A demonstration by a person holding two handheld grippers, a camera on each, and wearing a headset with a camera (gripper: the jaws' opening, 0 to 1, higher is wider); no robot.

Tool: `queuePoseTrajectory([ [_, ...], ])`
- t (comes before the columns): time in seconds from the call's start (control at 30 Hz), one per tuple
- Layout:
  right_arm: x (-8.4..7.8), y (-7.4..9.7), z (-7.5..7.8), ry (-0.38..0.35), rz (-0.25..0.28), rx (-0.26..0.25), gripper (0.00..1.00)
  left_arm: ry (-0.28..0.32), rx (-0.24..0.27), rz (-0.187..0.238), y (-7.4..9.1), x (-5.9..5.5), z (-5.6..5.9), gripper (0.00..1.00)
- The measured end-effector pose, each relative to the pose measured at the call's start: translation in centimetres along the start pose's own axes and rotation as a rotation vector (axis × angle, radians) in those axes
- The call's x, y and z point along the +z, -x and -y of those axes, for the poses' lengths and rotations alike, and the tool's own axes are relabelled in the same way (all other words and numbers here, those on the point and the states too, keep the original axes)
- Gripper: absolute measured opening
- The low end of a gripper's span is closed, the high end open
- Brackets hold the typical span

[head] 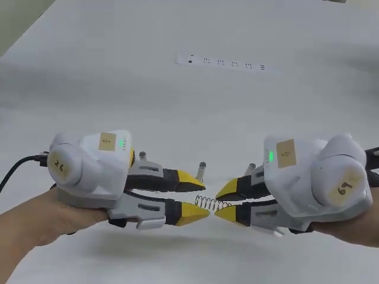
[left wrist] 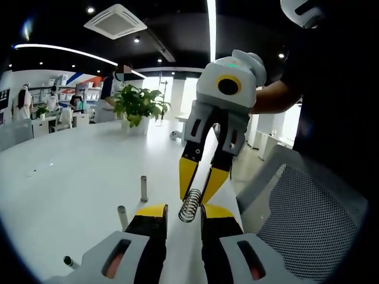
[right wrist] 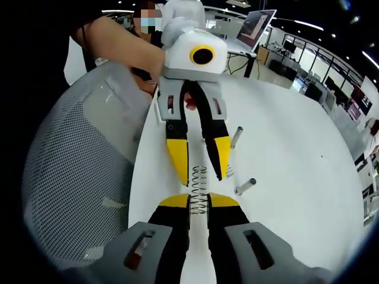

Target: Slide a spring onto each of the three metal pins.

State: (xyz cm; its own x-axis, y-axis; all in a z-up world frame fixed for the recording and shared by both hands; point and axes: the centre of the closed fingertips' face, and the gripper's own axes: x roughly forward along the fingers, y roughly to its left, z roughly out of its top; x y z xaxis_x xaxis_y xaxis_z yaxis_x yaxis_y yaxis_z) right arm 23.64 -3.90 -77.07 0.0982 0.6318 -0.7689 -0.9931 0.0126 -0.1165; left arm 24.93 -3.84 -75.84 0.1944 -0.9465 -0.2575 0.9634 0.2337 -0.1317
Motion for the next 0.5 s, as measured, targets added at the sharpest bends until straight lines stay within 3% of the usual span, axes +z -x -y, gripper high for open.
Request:
queuePoseTrajectory([
  [0.3,0.07,0.41,0.06,0.010,0.010,-0.004,0.08,-0.003,-0.018,0.002,-0.55,0.08,0.61,0.06],
  [0.5,0.05,0.53,0.05,0.014,0.010,-0.004,0.08,-0.005,-0.022,0.006,-0.65,0.19,0.74,0.05],
])
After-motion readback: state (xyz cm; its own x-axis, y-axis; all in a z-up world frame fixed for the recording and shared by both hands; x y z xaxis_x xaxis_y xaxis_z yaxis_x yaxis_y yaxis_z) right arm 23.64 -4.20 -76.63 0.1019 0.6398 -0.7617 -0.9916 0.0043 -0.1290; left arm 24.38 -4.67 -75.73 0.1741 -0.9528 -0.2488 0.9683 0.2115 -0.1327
